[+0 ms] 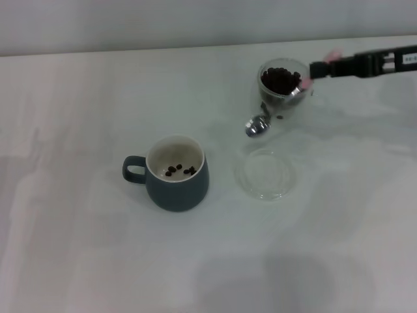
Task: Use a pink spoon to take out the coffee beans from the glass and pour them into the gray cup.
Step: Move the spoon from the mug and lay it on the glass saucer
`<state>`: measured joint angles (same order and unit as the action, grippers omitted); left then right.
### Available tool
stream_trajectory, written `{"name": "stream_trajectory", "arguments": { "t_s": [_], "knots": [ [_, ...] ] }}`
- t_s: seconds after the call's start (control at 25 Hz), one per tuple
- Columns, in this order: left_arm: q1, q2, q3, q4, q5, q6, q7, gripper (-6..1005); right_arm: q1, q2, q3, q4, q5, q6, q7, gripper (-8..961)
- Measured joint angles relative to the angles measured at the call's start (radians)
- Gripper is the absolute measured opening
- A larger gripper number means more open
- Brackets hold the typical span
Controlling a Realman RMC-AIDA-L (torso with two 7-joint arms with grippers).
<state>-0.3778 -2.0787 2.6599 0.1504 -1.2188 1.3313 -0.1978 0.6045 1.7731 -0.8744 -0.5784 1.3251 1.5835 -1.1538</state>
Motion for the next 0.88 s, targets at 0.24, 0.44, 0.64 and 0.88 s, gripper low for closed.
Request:
{"name": "stream_trajectory", "arguments": {
  "t_s": [0.24,0.44,0.64,0.88],
  "knots": [
    [-0.005,-0.001,0.0,0.0,-0.005,0.0,0.0,773,-0.007,-0.001,-0.001,0.06,-0.085,-0.036,0.009,139],
    [-0.009,-0.001,0.0,0.0,-0.005,0.0,0.0,773,0.002,0.039,0.002,0.064,-0.185,-0.112,0.001,140],
    [-0.012,-0.001,0.0,0.0,-0.005,-0.002,0.0,773,0.005,0.049,-0.005,0.068,-0.197,-0.14,0.005,140],
    [-0.009,-0.001,0.0,0.0,-0.005,-0.005,0.0,773,0.007,0.068,-0.007,0.073,-0.208,-0.151,0.026,140]
  ]
}}
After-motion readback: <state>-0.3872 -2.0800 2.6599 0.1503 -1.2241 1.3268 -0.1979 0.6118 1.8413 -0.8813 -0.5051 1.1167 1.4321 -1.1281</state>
